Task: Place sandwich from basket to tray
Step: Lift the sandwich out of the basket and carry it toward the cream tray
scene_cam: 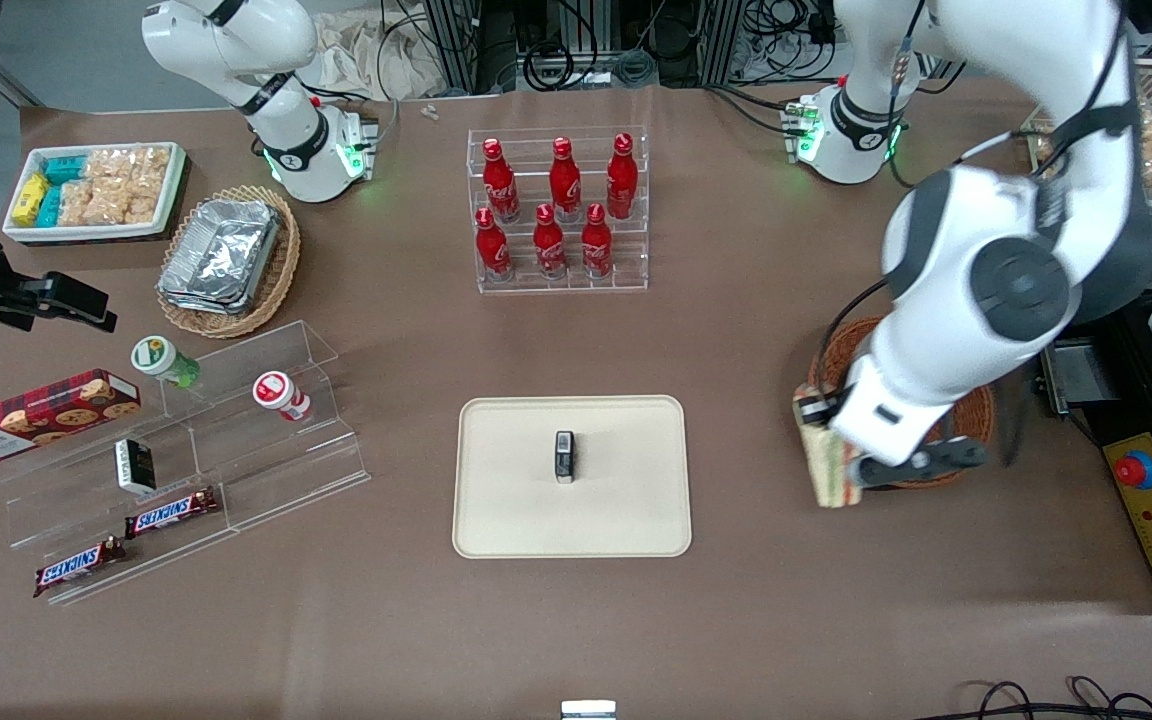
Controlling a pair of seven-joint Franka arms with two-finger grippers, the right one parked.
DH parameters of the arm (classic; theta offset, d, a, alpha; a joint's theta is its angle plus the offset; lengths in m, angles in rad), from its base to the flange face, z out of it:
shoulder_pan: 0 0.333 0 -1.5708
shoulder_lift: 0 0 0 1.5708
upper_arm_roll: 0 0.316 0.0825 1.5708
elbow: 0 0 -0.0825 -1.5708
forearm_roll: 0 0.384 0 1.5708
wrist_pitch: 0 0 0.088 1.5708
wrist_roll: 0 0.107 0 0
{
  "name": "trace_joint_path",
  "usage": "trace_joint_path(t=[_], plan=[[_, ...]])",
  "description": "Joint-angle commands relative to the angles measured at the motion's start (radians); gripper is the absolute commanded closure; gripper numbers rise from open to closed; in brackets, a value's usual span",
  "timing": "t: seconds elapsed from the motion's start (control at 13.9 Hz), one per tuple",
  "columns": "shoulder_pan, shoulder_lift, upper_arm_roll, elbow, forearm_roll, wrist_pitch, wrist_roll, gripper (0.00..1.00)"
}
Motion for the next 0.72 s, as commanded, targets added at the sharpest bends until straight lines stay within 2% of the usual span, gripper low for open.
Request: trace_joint_path(t=[0.0, 0.36, 0.65], plan=[[0.01, 0.115, -0.051, 0.077, -0.022, 0.065, 0.02, 1.0], [0.009, 0.222, -0.124, 0.071, -0.019, 0.226, 0.012, 1.0], [-0.029, 0.3, -0.133, 0.072, -0.017, 0.317, -0.005, 1.0]])
